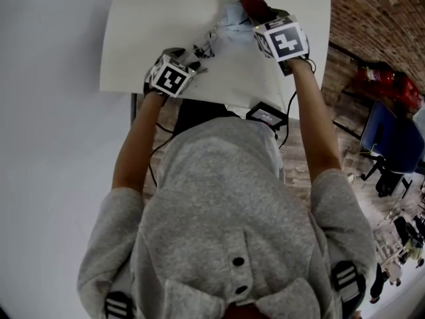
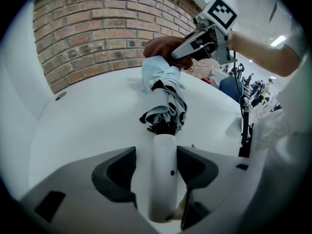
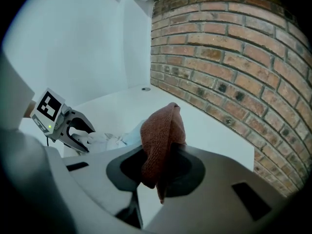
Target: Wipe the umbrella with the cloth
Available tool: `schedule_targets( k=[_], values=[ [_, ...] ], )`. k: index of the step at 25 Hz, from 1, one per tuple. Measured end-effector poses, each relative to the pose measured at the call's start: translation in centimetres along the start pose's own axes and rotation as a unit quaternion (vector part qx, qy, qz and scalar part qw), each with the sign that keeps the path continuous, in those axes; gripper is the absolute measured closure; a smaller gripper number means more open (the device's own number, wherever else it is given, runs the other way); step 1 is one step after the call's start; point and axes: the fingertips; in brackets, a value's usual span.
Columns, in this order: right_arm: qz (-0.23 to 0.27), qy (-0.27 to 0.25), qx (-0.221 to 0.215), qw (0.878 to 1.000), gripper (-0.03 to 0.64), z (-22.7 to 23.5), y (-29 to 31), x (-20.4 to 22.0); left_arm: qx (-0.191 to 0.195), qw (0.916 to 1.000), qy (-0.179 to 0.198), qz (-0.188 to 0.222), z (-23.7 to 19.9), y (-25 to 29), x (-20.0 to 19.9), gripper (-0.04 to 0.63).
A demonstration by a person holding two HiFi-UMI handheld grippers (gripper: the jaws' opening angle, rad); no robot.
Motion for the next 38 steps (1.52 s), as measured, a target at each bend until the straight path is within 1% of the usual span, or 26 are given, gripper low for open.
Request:
schedule_targets(
  k=[4,7,14,18,22,27,29,34,38],
  values=[
    [-0.007,-0.007,-0.016,1.000,0.537,-1.8,0.7,0.6,-0.001,1.0000,0.001,-0.001,-0.2,0.1,0.0,0.328],
    [-0.010,-0.011,-0.016,1.000,0.537,-2.5,1.3,1.3,-0.004,1.0000,0.004,0.003,-0.1,0.1,0.0,0.328],
    [-0.010,0.004,-0.024,1.000,0.537,-3.8,1.7,1.6,-0.002,1.0000,0.002,0.005,-0.1,0.4,0.0,0.328],
    [-0.008,0.010,-0.026,1.000,0.537,-4.6,1.6,1.5,-0.009,0.9999,0.005,0.002,-0.5,0.3,0.2,0.328],
    [-0.016,0.000,-0.016,1.000,0.537,-4.9,1.9,1.9,-0.002,1.0000,0.003,0.003,-0.2,0.4,0.0,0.328],
    [-0.021,-0.011,-0.012,1.000,0.537,-5.8,2.0,2.1,-0.004,1.0000,0.002,0.002,-0.2,0.3,0.0,0.328],
    [-0.021,-0.009,-0.015,1.000,0.537,-6.2,2.1,2.1,-0.008,1.0000,0.002,0.000,-0.3,0.3,0.2,0.328],
    [-0.021,-0.004,-0.022,1.000,0.537,-6.4,2.1,2.0,0.004,1.0000,-0.007,-0.002,0.2,0.2,0.2,0.328],
    [-0.023,-0.001,-0.027,0.999,0.537,-6.6,2.2,2.3,-0.003,1.0000,0.003,0.003,-0.1,0.3,0.1,0.328]
  ],
)
Point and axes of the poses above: the fingertips, and each gripper's own axes: y forward along the fingers, z to its right, x out of its underside, and after that the axes turned 3 degrees about y, right-handed
